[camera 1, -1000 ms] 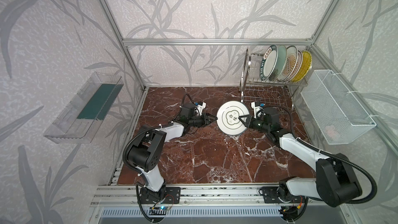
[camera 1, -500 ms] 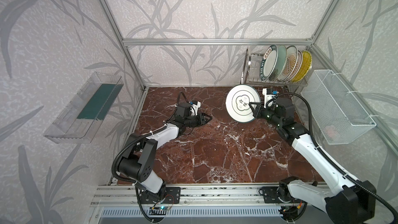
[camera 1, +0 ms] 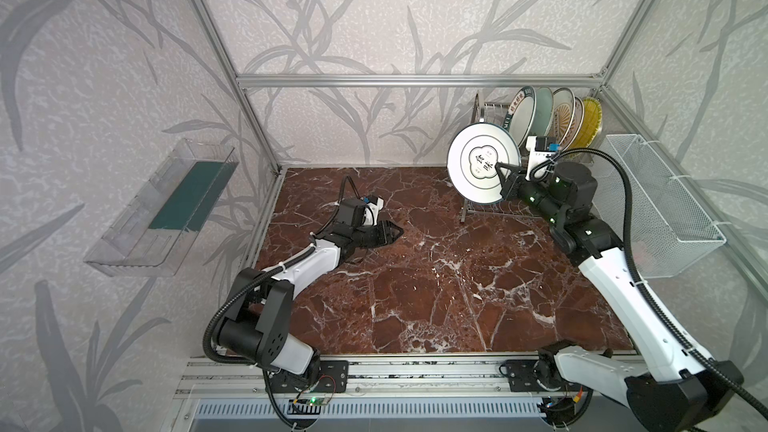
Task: Load the plates into the dish rack
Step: 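Lift the plate upright toward the rack with the right gripper while the left releases, then lower the upright plate into the slot beside the HAO SHI plate with the right gripper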
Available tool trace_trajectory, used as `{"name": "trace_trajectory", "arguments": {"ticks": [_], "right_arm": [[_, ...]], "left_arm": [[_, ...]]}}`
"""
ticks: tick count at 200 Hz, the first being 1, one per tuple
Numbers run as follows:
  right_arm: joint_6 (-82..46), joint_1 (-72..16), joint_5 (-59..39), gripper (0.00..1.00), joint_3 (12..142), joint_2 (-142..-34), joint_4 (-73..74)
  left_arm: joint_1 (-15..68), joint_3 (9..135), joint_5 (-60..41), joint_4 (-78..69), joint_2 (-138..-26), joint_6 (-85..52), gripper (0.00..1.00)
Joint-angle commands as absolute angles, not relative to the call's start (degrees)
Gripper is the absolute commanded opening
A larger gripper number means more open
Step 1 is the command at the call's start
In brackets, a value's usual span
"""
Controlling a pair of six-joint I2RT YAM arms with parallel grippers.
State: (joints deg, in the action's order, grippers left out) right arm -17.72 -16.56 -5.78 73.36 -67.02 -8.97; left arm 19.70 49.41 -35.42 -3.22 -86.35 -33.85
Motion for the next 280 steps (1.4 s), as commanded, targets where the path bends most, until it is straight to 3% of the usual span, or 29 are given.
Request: {"name": "trace_trajectory", "arguments": {"ticks": [1,145,280], "right_arm": [[-14.18,-16.52,0.8,0.0,81.29,-67.83,-5.41],[-4.03,-16.52,23.67,0.0,103.12,-83.99,-3.42],[-4.27,-17.73,36.16,0.0,114.31,-100.99,-7.2]], "left_arm": [[19.77,50.82,-34.8,-2.12,-85.08,-32.42,0.4],[19.79,50.22,-33.96,0.59,-82.94,-31.48,0.39],[19.81,48.51,-33.27,1.06,-82.18,-30.59,0.38]]}}
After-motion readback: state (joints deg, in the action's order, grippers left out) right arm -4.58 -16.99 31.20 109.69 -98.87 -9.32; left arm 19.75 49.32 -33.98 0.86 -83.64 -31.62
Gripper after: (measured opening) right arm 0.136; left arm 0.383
